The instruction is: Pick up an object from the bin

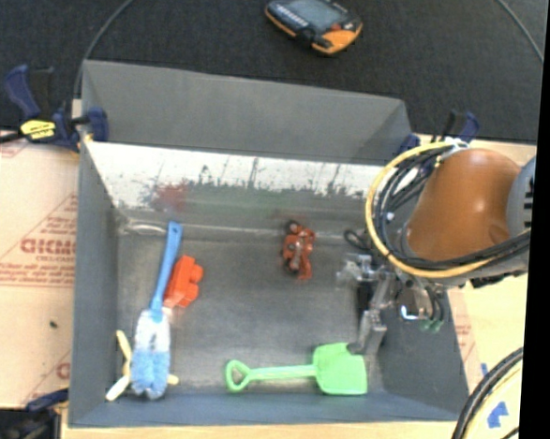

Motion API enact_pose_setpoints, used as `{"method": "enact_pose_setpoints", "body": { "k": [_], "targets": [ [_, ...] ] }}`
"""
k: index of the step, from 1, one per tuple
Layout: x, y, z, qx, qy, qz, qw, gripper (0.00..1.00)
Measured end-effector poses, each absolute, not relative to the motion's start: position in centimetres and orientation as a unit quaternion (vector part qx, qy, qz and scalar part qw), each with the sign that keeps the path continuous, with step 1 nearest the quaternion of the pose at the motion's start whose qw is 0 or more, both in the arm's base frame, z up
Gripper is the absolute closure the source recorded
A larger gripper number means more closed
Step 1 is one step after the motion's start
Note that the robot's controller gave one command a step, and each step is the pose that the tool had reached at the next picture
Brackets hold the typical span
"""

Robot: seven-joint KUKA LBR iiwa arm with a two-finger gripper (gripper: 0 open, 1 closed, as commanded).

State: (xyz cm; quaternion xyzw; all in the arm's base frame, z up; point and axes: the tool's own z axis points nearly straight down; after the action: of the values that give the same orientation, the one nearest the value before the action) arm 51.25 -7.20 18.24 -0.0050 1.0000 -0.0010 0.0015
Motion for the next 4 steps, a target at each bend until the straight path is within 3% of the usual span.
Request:
{"method": "enact_pose_setpoints", "body": {
  "k": [1,2,3,4],
  "targets": [
    [51.2,-7.2,18.2,-0.005,1.000,-0.001,0.001,0.00],
    [51.4,-4.9,12.3,0.069,0.998,-0.001,0.003,0.00],
    [58.5,-6.4,13.6,0.071,0.997,-0.001,0.010,0.00],
    [49.8,-8.7,23.1,0.065,0.998,0.000,-0.004,0.00]
  ]
}}
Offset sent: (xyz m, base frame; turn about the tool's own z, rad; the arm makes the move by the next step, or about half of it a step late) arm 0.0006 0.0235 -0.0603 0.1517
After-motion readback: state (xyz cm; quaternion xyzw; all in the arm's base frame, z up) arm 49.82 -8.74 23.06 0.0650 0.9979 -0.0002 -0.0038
